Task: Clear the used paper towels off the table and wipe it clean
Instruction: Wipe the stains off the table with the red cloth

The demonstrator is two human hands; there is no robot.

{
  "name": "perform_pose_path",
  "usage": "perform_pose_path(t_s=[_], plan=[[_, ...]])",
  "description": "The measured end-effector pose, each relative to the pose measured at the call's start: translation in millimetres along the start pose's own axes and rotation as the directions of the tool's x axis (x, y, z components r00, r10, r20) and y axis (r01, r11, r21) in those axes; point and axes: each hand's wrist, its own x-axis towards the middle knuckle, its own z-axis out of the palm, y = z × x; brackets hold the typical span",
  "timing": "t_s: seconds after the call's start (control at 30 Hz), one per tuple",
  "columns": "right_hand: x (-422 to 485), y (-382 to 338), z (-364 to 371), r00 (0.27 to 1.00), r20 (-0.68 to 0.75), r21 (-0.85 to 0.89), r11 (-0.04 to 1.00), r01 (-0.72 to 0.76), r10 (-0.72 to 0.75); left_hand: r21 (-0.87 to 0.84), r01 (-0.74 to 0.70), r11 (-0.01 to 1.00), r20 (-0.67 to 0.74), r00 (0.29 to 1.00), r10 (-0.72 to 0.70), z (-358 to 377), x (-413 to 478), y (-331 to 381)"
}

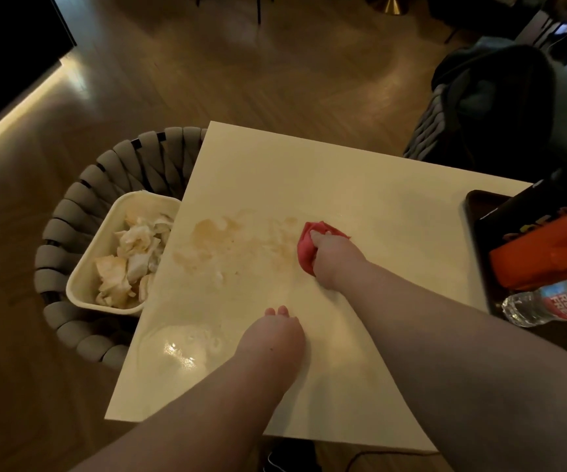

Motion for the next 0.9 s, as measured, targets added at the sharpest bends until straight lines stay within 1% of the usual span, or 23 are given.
perform_pose_path(t_s=[0.1,0.2,0.3,0.37,0.4,0.43,0.5,0.53,0.57,0.67,0.7,0.73,0.77,0.8,0.83,0.87,0.9], plan=[[8.5,-7.2,-13.6,0.997,-0.072,-0.025,0.999,0.040,-0.042,-0.005,-0.012,1.000,0.009,1.000,0.012,2.6,0.5,0.5],[10.6,-10.7,-23.4,0.993,-0.093,-0.049,0.997,0.065,-0.069,-0.003,-0.018,1.000,0.012,1.000,0.018,3.7,1.4,0.8],[8.3,-12.0,-20.3,0.995,-0.090,-0.003,0.999,0.045,-0.045,-0.006,-0.020,1.000,-0.001,1.000,0.020,2.7,-1.5,0.1],[-0.2,-16.0,-11.2,0.983,-0.133,-0.034,0.992,0.121,-0.125,0.015,-0.022,1.000,0.006,1.000,0.022,1.5,-2.0,-0.3],[-5.6,-19.4,-4.9,0.980,-0.122,-0.065,0.987,0.149,-0.156,0.025,-0.018,1.000,0.009,1.000,0.018,0.4,-1.4,-0.9],[-9.4,-25.1,1.7,0.982,-0.081,-0.087,0.983,0.162,-0.169,0.029,-0.013,0.999,0.011,1.000,0.013,-0.8,0.1,-1.4],[-16.9,-31.5,15.2,0.985,0.037,-0.124,0.978,0.169,-0.166,0.023,-0.006,1.000,0.007,1.000,0.006,-3.2,-1.5,-1.1],[-19.0,-31.0,20.5,0.984,0.074,-0.112,0.979,0.168,-0.160,0.023,-0.003,1.000,0.001,1.000,0.003,-4.8,-4.0,-1.4],[-21.1,-27.3,23.4,0.982,0.080,-0.068,0.981,0.179,-0.174,0.020,-0.003,1.000,-0.002,1.000,0.003,-5.8,-7.6,-1.4],[-32.7,-3.9,27.1,0.965,-0.008,0.076,0.962,0.261,-0.261,0.027,-0.008,1.000,-0.024,1.000,0.008,-7.3,-13.2,-0.5],[-36.5,6.8,27.1,0.968,-0.059,0.141,0.958,0.251,-0.245,0.050,-0.005,0.999,-0.014,1.000,0.006,-8.7,-13.8,0.2],[-40.5,19.5,28.7,0.974,-0.117,0.203,0.955,0.215,-0.195,0.074,-0.001,0.997,-0.003,1.000,0.001,-10.5,-14.6,1.5],[-42.4,32.2,31.3,0.983,-0.140,0.239,0.960,0.149,-0.117,0.086,0.002,0.996,-0.001,1.000,-0.002,-11.7,-14.2,2.9],[-47.3,44.8,35.2,0.993,-0.117,0.234,0.970,0.060,-0.033,0.091,0.005,0.996,-0.006,1.000,-0.005,-12.5,-14.7,3.5],[-50.6,55.2,40.9,0.997,-0.065,0.195,0.980,-0.028,0.042,0.088,0.009,0.996,-0.015,1.000,-0.008,-13.1,-16.7,3.8],[-54.9,63.3,47.6,0.996,-0.012,0.136,0.987,-0.085,0.088,0.082,0.008,0.997,-0.040,0.999,-0.005,-13.1,-19.0,3.9],[-58.8,68.0,53.2,0.994,0.029,0.079,0.992,-0.103,0.101,0.083,0.011,0.996,-0.080,0.997,-0.005,-13.0,-22.0,3.9]])
